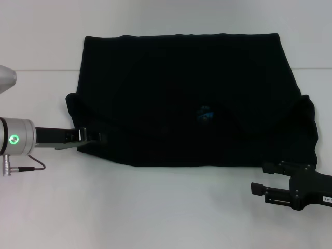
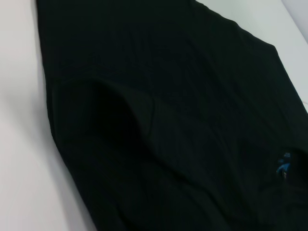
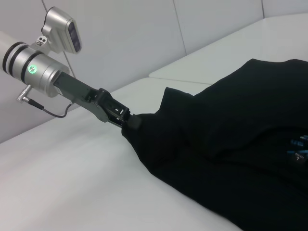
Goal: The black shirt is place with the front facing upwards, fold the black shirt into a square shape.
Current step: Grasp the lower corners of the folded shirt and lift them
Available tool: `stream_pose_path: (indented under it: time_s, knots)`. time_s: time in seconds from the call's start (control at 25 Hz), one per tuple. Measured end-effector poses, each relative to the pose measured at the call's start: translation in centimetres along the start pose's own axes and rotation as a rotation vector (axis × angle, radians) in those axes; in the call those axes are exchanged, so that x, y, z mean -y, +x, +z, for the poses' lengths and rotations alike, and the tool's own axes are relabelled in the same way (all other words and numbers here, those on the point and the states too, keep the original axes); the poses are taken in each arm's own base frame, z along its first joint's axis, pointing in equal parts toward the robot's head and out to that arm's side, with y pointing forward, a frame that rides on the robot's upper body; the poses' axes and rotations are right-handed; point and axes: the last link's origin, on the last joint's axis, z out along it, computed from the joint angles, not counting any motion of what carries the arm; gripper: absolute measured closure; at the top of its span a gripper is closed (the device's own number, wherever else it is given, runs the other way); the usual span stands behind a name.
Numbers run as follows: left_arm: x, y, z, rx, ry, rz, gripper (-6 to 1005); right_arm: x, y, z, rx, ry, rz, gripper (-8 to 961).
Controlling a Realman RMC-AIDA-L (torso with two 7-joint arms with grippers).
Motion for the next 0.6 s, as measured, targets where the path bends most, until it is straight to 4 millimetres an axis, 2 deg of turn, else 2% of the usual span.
stream_pose_path:
  time_s: [0.12,0.36,0.48,0.52,0.6]
  knots:
    - [0.0,0.0,0.0,0.002,0.000,0.003,646,0.0,0.0,0.0,-0.001,0.001,0.000,169]
    - [0.0,0.0,0.0,0.005,-0.002,0.004,880,0.3,-0.1,-0.3,0.002,0.015,0.006,172]
    - [0.0,-0.1,0.0,0.007,-0.003,0.003,926,0.9,-0.4,-1.0,0.004,0.043,0.035,176]
    - [0.0,-0.1,0.0,0.008,-0.004,0.003,942,1.8,-0.9,-2.0,0.005,0.082,0.084,177]
    - [0.0,-0.2,0.0,0.010,-0.005,0.003,957,2.3,-1.2,-2.7,0.002,0.106,0.119,179]
